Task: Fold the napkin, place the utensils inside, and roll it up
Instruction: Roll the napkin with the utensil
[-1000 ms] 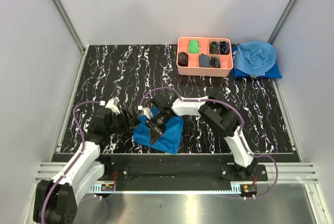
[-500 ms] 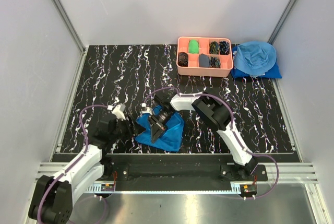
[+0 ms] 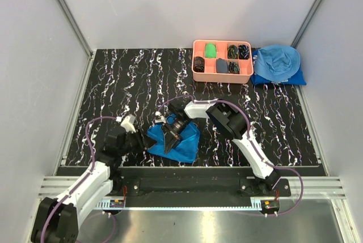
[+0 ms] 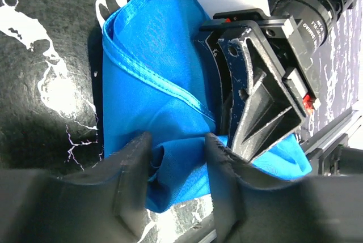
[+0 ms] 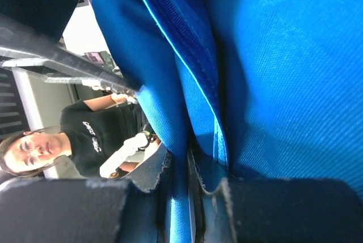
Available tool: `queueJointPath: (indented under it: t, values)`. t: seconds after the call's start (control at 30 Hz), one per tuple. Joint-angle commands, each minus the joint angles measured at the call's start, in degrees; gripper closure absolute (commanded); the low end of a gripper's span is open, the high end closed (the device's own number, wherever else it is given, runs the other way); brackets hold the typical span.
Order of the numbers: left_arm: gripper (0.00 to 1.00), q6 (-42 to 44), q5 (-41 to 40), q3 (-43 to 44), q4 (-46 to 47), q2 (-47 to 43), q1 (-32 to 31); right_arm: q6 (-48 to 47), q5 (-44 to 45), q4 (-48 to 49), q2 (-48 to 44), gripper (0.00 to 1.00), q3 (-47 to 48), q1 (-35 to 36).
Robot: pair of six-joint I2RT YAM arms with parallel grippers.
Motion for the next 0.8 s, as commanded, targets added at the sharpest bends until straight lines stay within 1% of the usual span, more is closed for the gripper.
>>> queueJointPath:
  t: [0.0, 0.07, 0.1, 0.13, 0.17, 0.23, 0.3, 0.33, 0.43, 0.53, 0.57, 0.6, 0.63, 0.67, 0.7, 0.73, 0.77]
  values:
    - [0.66, -0.5, 0.6, -0.4, 0.1, 0.0, -0.5, -0.3, 10.2, 1.5, 4.3, 0.82, 0.6, -1.4]
    - [0.76, -0.7, 0.4, 0.1, -0.4, 1.4, -0.5, 0.0, 10.2, 1.5, 4.2, 0.82, 0.6, -1.7]
    - [0.87, -0.8, 0.2, 0.3, -1.6, 2.0, -0.4, 0.0, 10.2, 1.4, 4.0, 0.83, 0.7, -1.8]
    - [0.95, -1.0, -0.9, 0.6, -2.2, 2.9, -0.5, 0.1, 10.3, 1.5, 3.9, 0.82, 0.7, -1.9]
    - [1.00, -1.3, -1.4, 1.3, -3.0, 3.4, -0.5, 0.3, 10.2, 1.5, 3.6, 0.82, 0.7, -2.2]
    - [1.00, -1.6, -4.1, 2.5, -6.7, 4.4, -0.5, 0.5, 10.3, 1.5, 2.8, 0.78, 0.7, -2.5]
    - [1.00, -3.0, -4.9, 3.1, -8.5, 4.9, -0.4, 0.9, 10.2, 1.6, 0.9, 0.72, 0.6, -2.9]
    - [1.00, -3.5, -6.3, 4.0, -9.5, 5.6, -0.5, 1.1, 10.3, 1.6, 0.1, 0.63, 0.6, -3.1]
    - [1.00, -4.5, -7.7, 5.4, -12.0, 7.3, -0.4, 1.5, 11.5, 1.7, -4.5, 0.43, 0.3, -4.0]
    - [1.00, -4.8, -8.0, 6.3, -12.9, 9.0, -0.4, 1.8, 13.9, 1.7, -10.2, 0.37, -0.3, -5.1]
    - [1.00, -4.8, -8.1, 6.5, -13.4, 9.4, -0.4, 1.3, 15.3, 1.9, -11.9, 0.31, -1.4, -5.1]
    - [1.00, -4.8, -8.3, 6.8, -13.7, 9.7, -0.4, 0.8, 16.2, 2.2, -15.8, 0.29, -2.4, -5.2]
    - [1.00, -4.8, -8.5, 7.3, -14.2, 10.1, -0.4, -0.2, 19.0, 3.1, -18.0, 0.29, -3.7, -5.2]
    - [1.00, -5.0, -8.7, 7.5, -14.7, 10.2, -0.4, -1.0, 20.2, 3.9, -20.2, 0.27, -7.2, -5.3]
    - [1.00, -5.0, -9.2, 7.7, -14.9, 10.2, -0.4, -1.9, 21.5, 4.8, -25.1, 0.27, -9.5, -5.2]
    - [1.00, -5.2, -9.4, 8.0, -15.3, 9.9, -0.4, -2.8, 25.4, 7.2, -27.6, 0.26, -12.0, -5.2]
    - [1.00, -5.2, -9.7, 8.2, -16.0, 9.8, -0.4, -3.1, 26.8, 8.6, -30.1, 0.26, -17.6, -5.2]
